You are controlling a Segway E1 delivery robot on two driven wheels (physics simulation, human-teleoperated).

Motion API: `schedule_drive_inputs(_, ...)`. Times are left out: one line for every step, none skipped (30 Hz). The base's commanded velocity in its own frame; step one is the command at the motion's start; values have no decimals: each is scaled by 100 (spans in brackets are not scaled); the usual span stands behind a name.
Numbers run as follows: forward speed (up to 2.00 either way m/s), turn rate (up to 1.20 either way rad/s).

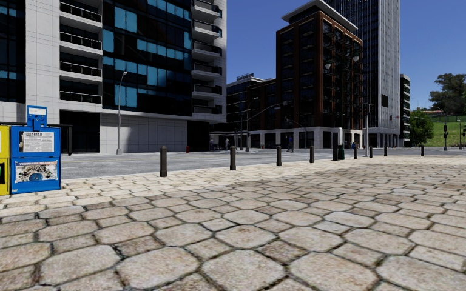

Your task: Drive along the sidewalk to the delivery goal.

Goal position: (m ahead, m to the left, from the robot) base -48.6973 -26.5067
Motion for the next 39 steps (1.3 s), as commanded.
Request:
schedule_drive_inputs(0, 0)
schedule_drive_inputs(0, 0)
schedule_drive_inputs(0, 0)
schedule_drive_inputs(0, 0)
schedule_drive_inputs(0, 0)
schedule_drive_inputs(0, 0)
schedule_drive_inputs(0, 0)
schedule_drive_inputs(0, 0)
schedule_drive_inputs(0, 0)
schedule_drive_inputs(0, 0)
schedule_drive_inputs(0, 0)
schedule_drive_inputs(0, 0)
schedule_drive_inputs(0, 0)
schedule_drive_inputs(0, 0)
schedule_drive_inputs(0, 0)
schedule_drive_inputs(0, 0)
schedule_drive_inputs(0, 0)
schedule_drive_inputs(0, 0)
schedule_drive_inputs(0, 0)
schedule_drive_inputs(0, 0)
schedule_drive_inputs(0, 0)
schedule_drive_inputs(0, 0)
schedule_drive_inputs(0, 0)
schedule_drive_inputs(0, 0)
schedule_drive_inputs(0, 0)
schedule_drive_inputs(0, 0)
schedule_drive_inputs(0, 0)
schedule_drive_inputs(0, 0)
schedule_drive_inputs(0, 0)
schedule_drive_inputs(0, 0)
schedule_drive_inputs(0, 9)
schedule_drive_inputs(0, 9)
schedule_drive_inputs(0, 8)
schedule_drive_inputs(0, 0)
schedule_drive_inputs(0, 0)
schedule_drive_inputs(0, 10)
schedule_drive_inputs(0, 10)
schedule_drive_inputs(139, 35)
schedule_drive_inputs(200, 53)
